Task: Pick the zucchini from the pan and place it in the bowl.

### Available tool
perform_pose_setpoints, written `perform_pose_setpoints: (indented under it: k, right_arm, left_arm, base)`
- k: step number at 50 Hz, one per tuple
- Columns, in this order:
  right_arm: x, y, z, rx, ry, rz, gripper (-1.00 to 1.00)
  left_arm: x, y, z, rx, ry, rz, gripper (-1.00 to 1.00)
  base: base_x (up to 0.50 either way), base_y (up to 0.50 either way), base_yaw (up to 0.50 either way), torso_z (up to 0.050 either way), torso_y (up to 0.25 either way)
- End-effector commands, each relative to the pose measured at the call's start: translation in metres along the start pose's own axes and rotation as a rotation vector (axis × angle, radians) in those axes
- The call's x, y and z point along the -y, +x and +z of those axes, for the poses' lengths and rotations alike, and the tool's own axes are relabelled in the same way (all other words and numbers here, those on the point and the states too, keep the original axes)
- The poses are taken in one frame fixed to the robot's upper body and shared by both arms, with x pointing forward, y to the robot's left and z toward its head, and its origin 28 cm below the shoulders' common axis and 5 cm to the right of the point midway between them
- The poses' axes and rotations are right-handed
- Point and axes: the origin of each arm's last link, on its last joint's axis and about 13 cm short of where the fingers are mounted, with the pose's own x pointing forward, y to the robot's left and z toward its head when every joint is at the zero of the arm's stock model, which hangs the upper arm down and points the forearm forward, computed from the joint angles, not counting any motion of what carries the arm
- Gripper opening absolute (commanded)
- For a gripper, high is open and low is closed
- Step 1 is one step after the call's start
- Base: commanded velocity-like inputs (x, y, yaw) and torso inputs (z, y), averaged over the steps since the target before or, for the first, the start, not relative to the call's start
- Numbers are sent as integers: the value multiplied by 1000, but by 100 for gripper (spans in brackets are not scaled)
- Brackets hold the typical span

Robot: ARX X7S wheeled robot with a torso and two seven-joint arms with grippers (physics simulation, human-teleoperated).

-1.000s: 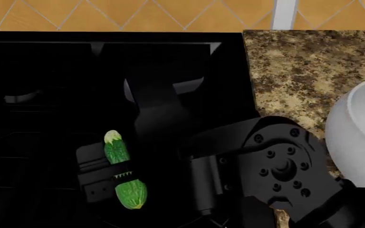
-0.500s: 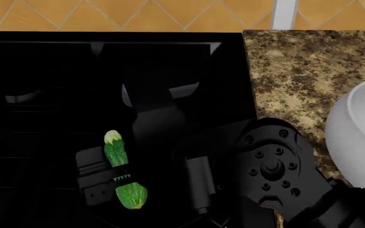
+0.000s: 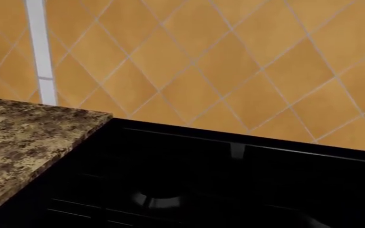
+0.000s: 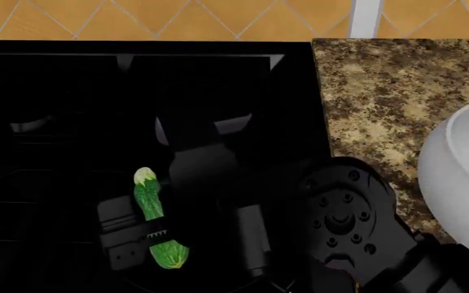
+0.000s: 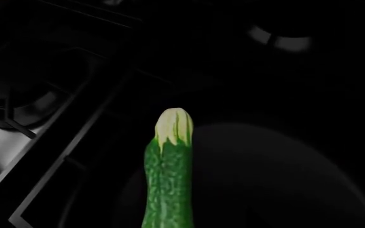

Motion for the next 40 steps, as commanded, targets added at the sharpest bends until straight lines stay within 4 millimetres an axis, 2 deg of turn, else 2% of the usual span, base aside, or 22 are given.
perform_pose_setpoints:
  k: [1,15,38,39,40]
  right_arm:
    - [3,3,-3,-9,6,-2,100]
    - [5,6,-5,-18,10,-2,100]
    - [7,8,-10,-27,6,-10,100]
    - [7,8,-10,-23,2,-16,-100]
    - [6,8,-10,-23,-1,-17,-100]
  left_arm:
    - [2,2,-3,-7,5,-4,100]
    - [2,3,-9,-11,5,-5,100]
    - [3,3,-8,-17,7,-6,100]
    - [3,3,-10,-18,6,-6,100]
    - [3,4,-11,-19,6,-6,100]
  base:
    - [0,0,0,0,0]
    - [0,0,0,0,0]
    - [0,0,0,0,0]
    - [0,0,0,0,0]
    - [0,0,0,0,0]
